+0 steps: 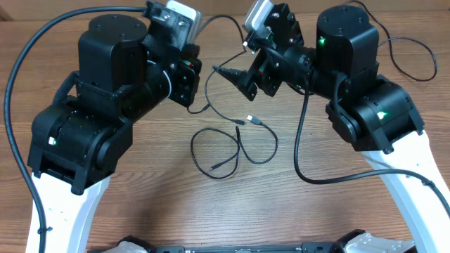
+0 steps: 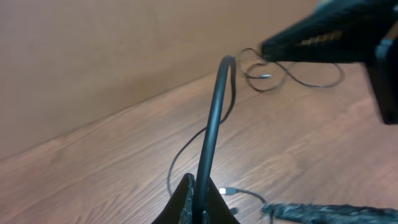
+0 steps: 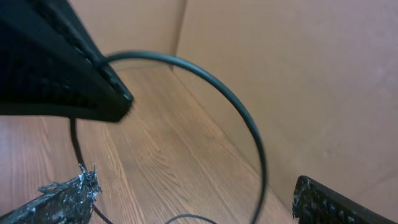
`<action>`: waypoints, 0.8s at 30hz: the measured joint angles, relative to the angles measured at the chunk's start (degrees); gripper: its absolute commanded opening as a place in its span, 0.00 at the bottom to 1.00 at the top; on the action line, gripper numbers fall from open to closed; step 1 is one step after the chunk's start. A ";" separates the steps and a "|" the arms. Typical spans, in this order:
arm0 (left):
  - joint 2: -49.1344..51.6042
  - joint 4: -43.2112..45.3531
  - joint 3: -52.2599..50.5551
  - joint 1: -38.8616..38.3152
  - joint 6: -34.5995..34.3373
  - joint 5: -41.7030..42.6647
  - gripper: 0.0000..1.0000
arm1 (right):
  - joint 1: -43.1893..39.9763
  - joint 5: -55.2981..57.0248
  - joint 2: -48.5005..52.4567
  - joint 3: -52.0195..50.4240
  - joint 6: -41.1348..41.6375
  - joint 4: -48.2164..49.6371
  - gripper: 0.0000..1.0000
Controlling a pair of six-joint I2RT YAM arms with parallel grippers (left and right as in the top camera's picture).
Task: Untangle cables
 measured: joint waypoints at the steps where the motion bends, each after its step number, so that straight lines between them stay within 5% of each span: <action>1: 0.00 -0.02 0.00 0.00 0.61 1.03 0.04 | 0.02 -0.98 0.00 0.00 -0.44 0.04 1.00; 12: 0.00 1.81 0.00 0.00 0.59 4.39 0.04 | 0.00 -15.65 2.56 0.00 -3.41 -0.66 1.00; 24: 0.24 5.99 0.02 0.00 -14.95 4.07 0.04 | 0.00 -19.65 3.74 0.00 -3.39 -0.96 1.00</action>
